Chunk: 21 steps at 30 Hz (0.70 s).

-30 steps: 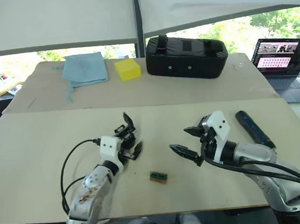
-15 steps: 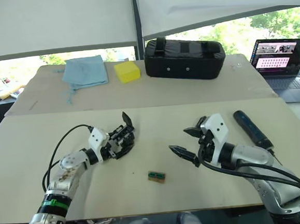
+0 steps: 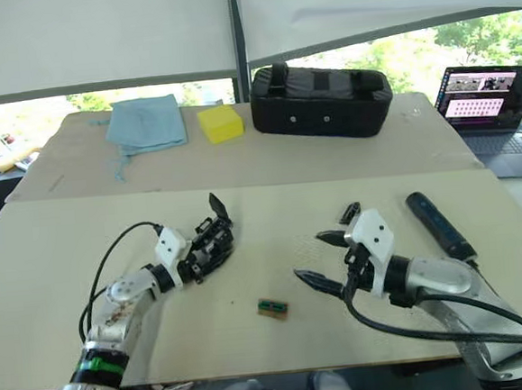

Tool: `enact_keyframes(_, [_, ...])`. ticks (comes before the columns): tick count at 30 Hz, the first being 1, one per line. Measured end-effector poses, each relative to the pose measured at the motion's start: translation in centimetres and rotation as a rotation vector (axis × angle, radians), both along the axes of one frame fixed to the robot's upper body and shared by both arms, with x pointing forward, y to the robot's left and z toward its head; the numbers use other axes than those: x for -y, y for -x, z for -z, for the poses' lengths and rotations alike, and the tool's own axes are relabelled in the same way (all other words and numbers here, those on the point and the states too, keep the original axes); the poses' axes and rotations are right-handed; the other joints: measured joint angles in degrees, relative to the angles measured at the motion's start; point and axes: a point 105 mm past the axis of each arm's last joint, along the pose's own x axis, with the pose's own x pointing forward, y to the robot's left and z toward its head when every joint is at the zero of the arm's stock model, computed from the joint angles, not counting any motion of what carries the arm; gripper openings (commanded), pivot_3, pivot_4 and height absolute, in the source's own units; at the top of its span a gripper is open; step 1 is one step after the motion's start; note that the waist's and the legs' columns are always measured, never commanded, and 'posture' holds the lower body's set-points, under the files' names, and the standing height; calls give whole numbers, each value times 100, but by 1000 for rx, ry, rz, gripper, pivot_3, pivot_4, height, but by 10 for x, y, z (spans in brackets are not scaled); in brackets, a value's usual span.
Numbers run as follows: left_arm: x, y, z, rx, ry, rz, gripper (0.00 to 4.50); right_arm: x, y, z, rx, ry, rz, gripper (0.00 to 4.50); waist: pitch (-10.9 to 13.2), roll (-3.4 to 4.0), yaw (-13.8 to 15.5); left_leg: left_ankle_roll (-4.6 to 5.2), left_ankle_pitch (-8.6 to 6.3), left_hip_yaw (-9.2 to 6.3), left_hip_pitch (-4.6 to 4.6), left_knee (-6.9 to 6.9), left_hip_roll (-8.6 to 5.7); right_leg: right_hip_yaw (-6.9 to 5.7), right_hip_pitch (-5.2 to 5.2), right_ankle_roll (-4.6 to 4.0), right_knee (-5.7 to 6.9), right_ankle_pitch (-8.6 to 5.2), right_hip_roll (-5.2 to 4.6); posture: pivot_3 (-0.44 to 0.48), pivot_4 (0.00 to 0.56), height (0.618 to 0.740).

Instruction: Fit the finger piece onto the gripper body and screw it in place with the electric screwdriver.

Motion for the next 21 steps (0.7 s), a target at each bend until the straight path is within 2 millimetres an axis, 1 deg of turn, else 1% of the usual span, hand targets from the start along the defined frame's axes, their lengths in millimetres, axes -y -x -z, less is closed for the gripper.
enact_keyframes(2, [5,4,0,1,24,-102,2320,-1,1,-2,8,-1,-11,4500,2,-4,10,0,0,0,0,0,0,0,6,8,-14,6,0,0,150,739])
enact_keyframes(4, [7,8,1,4,33,-221,2320,-1,5,-1,9,-3,-11,4500,4,-6,14,7,-4,0,0,0,1,0,10,10,-15,6,0,0,150,739])
enact_keyframes(6, [9,9,0,3,41,-302,2320,-1,8,1,4,-7,-5,4500,5,-9,37,12,-7,0,-1,0,1,0,9,10,-15,6,0,0,150,739])
enact_keyframes(10, [18,-1,-8,-10,69,-434,2320,-1,9,0,-3,-20,-3,4500,8,-13,81,20,-11,0,-1,6,1,0,14,17,-16,9,0,0,150,739])
enact_keyframes(13, [24,-7,-11,-14,56,-480,2320,-1,8,0,-4,-20,-6,4500,8,-13,99,27,-15,0,-2,7,1,-1,11,18,-17,8,2,0,150,739])
enact_keyframes(15, [24,-5,-7,-21,38,-494,3354,0,5,0,-2,-31,8,4500,8,-13,86,31,-17,0,-4,5,1,0,6,20,-18,6,4,0,150,739])
enact_keyframes(16, [24,-4,-5,-21,34,-496,3711,0,4,0,-6,-35,12,4500,8,-13,83,31,-17,0,-6,5,1,0,3,20,-18,6,4,0,150,739])
enact_keyframes(17, [24,-3,-4,-19,35,-494,4233,1,2,2,-13,-36,17,4500,8,-13,83,31,-17,0,-6,5,1,0,3,20,-18,6,4,0,150,739])
enact_keyframes(18, [24,-2,-3,-22,37,-485,4456,1,1,3,-17,-34,18,4500,7,-13,82,30,-17,0,-6,5,1,0,3,20,-19,6,4,0,150,739])
enact_keyframes(19, [22,1,1,-37,35,-472,4456,1,-1,3,-18,-28,16,4500,7,-12,77,30,-17,0,-5,6,1,0,5,20,-18,6,4,0,150,739])
enact_keyframes(21, [20,4,2,-47,39,-428,4456,2,-3,4,-19,-22,20,4500,7,-12,59,30,-17,0,-1,7,2,0,10,20,-16,5,4,0,150,739])
